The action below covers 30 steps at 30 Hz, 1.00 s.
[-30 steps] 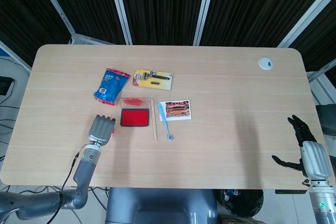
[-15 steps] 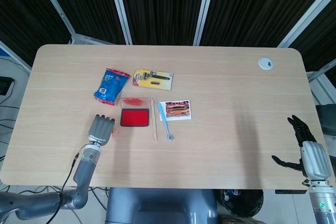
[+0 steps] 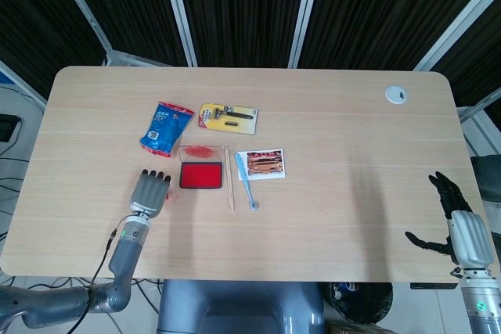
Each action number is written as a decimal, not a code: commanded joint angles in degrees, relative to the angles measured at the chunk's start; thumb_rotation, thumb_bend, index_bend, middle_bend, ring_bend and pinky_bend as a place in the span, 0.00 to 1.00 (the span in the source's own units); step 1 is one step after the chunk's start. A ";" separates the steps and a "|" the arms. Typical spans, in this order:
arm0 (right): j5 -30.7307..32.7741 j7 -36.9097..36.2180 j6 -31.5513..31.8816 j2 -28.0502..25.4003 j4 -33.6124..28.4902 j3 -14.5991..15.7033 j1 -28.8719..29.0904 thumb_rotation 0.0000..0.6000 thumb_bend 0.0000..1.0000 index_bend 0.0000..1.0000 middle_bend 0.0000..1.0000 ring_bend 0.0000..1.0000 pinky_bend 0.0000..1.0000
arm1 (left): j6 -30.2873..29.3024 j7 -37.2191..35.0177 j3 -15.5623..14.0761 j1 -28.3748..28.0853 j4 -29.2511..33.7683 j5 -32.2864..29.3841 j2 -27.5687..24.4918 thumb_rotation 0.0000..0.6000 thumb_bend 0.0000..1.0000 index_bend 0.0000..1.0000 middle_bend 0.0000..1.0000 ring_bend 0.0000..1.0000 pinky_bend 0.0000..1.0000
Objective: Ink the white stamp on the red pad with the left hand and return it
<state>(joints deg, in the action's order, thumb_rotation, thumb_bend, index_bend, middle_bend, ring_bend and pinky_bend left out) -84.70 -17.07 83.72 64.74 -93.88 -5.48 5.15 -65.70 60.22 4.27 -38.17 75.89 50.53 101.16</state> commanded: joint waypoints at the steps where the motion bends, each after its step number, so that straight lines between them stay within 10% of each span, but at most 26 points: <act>1: -0.07 0.01 0.01 -0.01 0.05 0.03 -0.01 1.00 0.13 0.00 0.00 0.00 0.18 | -0.23 -0.43 0.22 0.12 0.64 0.01 -0.52 1.00 0.24 0.17 0.15 0.16 0.21; 14: -0.42 0.45 0.27 0.04 0.36 0.13 -0.04 1.00 0.13 0.00 0.00 0.00 0.19 | -5.04 -7.47 -0.30 3.39 9.95 5.32 -8.35 1.00 0.18 0.02 0.00 0.00 0.03; 30: -0.47 4.49 1.15 0.99 0.56 0.10 -0.21 1.00 0.13 0.00 0.00 0.00 0.19 | -23.25 -37.60 -8.71 18.97 21.82 27.97 -28.23 1.00 0.16 0.00 0.00 0.00 0.01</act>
<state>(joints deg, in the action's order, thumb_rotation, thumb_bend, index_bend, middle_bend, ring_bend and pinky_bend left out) -85.16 -12.73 84.78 65.65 -93.31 -5.38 4.98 -84.95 28.74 -2.06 -22.85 98.03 73.78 75.76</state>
